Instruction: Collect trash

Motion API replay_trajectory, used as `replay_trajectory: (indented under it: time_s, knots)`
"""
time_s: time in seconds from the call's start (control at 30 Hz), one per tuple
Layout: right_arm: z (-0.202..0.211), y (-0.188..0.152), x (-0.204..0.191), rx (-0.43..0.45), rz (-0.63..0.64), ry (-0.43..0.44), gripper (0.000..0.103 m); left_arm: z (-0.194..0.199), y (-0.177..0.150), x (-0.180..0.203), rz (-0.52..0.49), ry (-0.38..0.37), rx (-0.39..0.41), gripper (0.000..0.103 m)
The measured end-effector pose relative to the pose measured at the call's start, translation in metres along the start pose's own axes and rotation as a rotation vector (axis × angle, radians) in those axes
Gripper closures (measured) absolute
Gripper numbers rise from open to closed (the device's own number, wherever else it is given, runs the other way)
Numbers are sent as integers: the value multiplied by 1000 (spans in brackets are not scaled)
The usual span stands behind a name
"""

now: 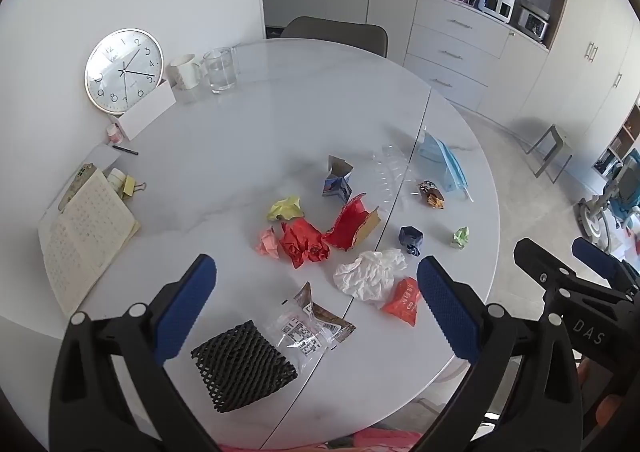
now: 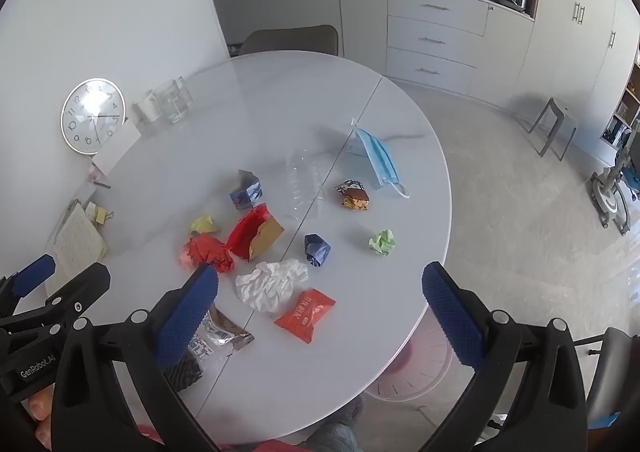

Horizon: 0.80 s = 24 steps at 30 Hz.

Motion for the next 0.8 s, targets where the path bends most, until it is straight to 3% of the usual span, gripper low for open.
replay_trajectory:
  time_s: [0.8]
  knots:
    - [-3, -2, 0, -21, 25, 8, 2, -4, 0, -4, 6, 16, -11, 7]
Point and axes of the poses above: each gripper's, at about its wrist camera, not at the fingertips, and z roughly against the way its jaws point, x to its right, y to its top, the point moved 5 cm from there along -z, roughly the way its jaws point, and after that the axes turned 14 degrees about z, right-handed, at the moved point
